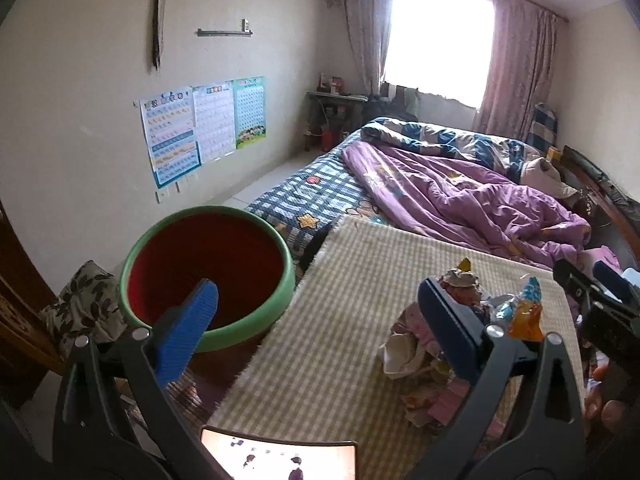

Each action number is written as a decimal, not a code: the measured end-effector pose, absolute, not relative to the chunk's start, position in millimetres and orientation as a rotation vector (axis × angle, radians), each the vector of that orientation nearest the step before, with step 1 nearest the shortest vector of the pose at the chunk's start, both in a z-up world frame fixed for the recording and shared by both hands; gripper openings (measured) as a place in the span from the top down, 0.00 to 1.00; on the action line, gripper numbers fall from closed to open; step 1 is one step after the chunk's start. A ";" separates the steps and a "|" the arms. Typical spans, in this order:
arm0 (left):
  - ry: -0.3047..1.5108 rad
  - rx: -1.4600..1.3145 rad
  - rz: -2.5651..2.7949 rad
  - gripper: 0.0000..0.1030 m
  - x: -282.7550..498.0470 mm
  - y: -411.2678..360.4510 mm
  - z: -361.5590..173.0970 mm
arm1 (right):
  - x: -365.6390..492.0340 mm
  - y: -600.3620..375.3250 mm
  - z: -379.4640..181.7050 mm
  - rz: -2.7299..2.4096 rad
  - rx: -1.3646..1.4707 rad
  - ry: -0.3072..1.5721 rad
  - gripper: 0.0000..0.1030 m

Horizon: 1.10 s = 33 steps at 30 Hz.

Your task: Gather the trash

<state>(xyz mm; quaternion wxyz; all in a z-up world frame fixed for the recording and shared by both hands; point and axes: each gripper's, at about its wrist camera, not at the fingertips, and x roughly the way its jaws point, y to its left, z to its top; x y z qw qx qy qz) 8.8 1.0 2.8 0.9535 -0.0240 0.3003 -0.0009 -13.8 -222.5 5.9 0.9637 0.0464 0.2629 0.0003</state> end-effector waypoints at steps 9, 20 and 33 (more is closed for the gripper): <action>0.626 -0.054 -0.011 0.05 12.9 3.4 -0.7 | -10.7 -224.2 4.7 -0.008 0.095 0.538 0.07; 0.640 -0.051 -0.011 0.05 17.2 4.6 -4.5 | -9.4 -225.2 4.5 -0.008 0.097 0.541 0.07; 0.646 -0.050 -0.004 0.05 14.0 7.3 -11.4 | -9.5 -224.7 2.7 -0.010 0.095 0.545 0.07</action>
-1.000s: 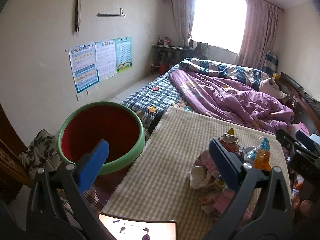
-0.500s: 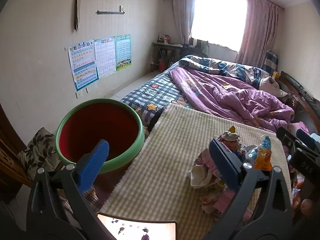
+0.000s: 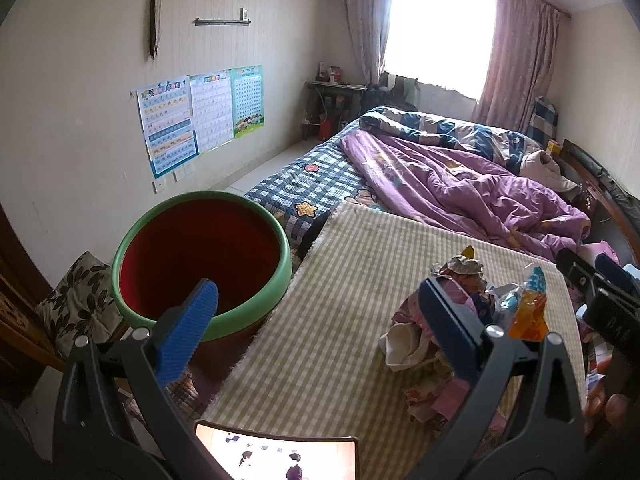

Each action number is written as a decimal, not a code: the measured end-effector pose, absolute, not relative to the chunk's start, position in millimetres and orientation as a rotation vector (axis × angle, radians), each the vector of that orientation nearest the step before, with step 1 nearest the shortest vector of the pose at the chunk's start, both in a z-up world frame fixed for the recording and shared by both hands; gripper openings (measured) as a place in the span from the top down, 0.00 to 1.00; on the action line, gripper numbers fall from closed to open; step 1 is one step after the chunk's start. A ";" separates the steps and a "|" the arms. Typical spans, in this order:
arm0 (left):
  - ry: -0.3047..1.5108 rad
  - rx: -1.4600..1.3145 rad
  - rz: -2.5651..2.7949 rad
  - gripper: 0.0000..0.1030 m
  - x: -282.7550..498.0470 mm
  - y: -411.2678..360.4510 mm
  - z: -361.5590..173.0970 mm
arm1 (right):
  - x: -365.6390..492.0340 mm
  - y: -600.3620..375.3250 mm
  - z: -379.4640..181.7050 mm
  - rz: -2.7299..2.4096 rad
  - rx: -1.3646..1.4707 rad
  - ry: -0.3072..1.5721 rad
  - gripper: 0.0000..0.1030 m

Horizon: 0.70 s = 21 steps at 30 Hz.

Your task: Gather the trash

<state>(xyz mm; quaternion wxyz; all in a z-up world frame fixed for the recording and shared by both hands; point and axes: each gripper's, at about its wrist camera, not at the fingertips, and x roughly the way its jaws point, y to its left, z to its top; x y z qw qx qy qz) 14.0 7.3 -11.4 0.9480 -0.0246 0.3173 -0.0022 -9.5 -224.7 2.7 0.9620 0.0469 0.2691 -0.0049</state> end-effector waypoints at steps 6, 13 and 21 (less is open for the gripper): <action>0.645 -0.055 -0.001 0.05 12.8 9.5 -11.2 | -10.4 -225.7 -0.3 -0.007 0.095 0.548 0.07; 0.654 -0.058 0.002 0.05 15.0 11.0 -10.9 | -9.8 -224.9 -2.2 -0.009 0.095 0.552 0.07; 0.657 -0.054 -0.002 0.05 18.3 7.2 -11.5 | -9.0 -230.2 -6.5 -0.021 0.106 0.566 0.07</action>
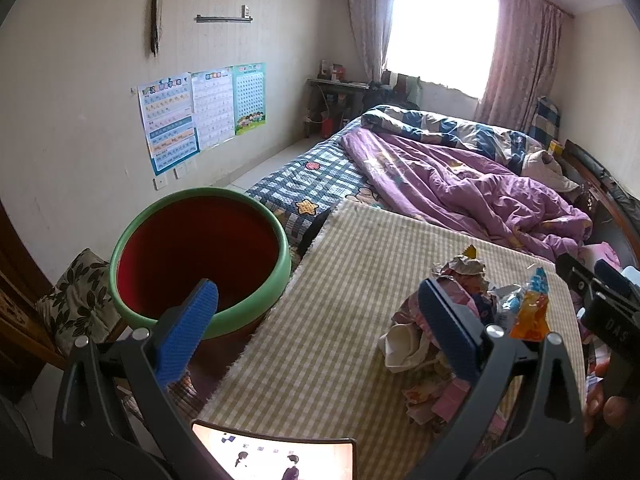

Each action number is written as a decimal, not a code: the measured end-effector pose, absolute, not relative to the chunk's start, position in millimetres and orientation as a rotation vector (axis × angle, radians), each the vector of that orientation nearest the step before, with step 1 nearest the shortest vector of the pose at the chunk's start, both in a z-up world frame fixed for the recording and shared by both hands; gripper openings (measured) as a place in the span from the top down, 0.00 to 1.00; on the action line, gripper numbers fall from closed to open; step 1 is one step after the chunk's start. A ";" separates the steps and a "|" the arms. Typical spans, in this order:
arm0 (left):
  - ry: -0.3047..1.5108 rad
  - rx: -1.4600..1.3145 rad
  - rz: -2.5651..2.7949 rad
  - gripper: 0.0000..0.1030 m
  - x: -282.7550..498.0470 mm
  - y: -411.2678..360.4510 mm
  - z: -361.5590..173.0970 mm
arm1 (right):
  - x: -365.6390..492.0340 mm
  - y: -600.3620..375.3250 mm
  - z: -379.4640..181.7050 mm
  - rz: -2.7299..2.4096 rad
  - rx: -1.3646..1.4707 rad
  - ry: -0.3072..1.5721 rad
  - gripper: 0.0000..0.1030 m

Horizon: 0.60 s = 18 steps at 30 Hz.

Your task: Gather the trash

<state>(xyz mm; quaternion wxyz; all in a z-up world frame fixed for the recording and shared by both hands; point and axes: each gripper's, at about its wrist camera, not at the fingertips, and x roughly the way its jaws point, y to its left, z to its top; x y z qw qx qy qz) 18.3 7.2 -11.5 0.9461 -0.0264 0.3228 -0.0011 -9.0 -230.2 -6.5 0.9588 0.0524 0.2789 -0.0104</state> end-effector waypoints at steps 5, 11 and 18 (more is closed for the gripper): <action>0.680 -0.052 -0.009 0.05 24.8 3.0 -15.6 | -6.1 -233.1 -5.4 -0.028 0.102 0.572 0.07; 0.780 -0.064 -0.080 0.05 37.4 -9.0 -38.7 | -6.1 -243.6 -9.9 -0.056 0.104 0.589 0.07; 0.776 -0.057 -0.234 0.06 47.5 -42.1 -38.6 | -11.2 -265.7 -13.8 -0.103 0.132 0.605 0.07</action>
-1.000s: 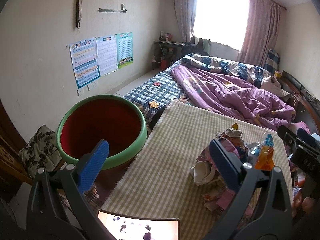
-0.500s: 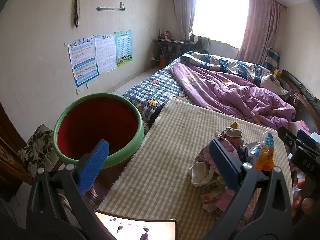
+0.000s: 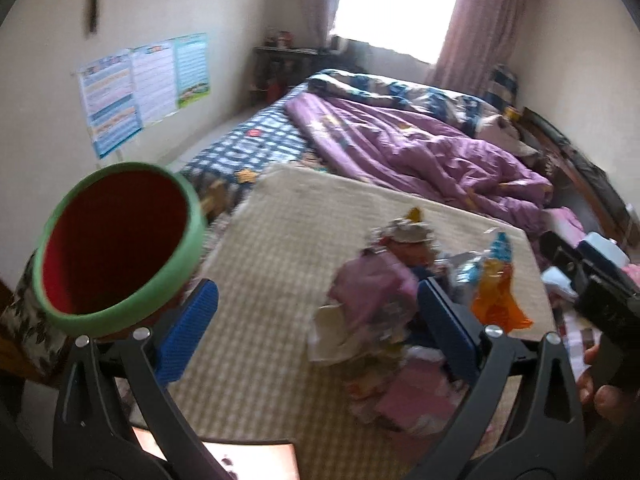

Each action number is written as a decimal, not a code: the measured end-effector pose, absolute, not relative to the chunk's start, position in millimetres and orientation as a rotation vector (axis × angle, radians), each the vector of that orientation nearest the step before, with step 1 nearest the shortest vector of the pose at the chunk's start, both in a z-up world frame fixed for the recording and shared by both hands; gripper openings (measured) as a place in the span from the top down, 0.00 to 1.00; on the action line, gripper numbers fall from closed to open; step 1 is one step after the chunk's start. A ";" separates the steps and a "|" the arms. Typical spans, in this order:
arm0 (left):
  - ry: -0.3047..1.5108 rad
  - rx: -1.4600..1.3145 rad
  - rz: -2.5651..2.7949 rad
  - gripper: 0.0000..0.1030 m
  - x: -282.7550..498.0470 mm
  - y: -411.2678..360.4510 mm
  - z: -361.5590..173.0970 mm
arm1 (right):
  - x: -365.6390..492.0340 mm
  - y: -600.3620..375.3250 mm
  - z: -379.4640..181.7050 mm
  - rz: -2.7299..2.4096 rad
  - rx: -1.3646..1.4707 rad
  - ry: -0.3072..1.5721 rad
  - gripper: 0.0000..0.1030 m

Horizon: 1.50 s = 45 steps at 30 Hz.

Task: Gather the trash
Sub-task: 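Grasp pink plastic wrapper with left tool while right tool grasps crumpled brown paper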

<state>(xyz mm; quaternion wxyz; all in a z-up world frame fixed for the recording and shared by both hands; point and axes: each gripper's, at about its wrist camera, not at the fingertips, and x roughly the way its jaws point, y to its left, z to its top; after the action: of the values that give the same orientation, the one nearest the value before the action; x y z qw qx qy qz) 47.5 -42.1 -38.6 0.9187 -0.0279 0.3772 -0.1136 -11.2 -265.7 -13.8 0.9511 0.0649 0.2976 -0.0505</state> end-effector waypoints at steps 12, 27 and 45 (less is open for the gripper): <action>0.901 -0.121 -0.358 0.73 75.6 -61.8 -69.6 | -7.0 -269.4 -15.5 -0.065 0.150 0.623 0.07; 0.800 -0.216 -0.181 0.75 41.8 13.6 -48.0 | 74.9 -189.0 -31.8 0.344 0.208 0.919 0.14; 0.724 -0.290 -0.191 0.75 42.0 48.3 -32.7 | 105.1 -100.9 -92.3 0.462 0.008 1.154 0.26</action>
<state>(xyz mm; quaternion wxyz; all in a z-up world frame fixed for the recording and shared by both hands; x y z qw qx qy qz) 42.0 48.3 -32.7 0.9204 -0.1412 0.3526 -0.0929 105.1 -100.9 -92.3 0.8131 0.0039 0.5404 0.2165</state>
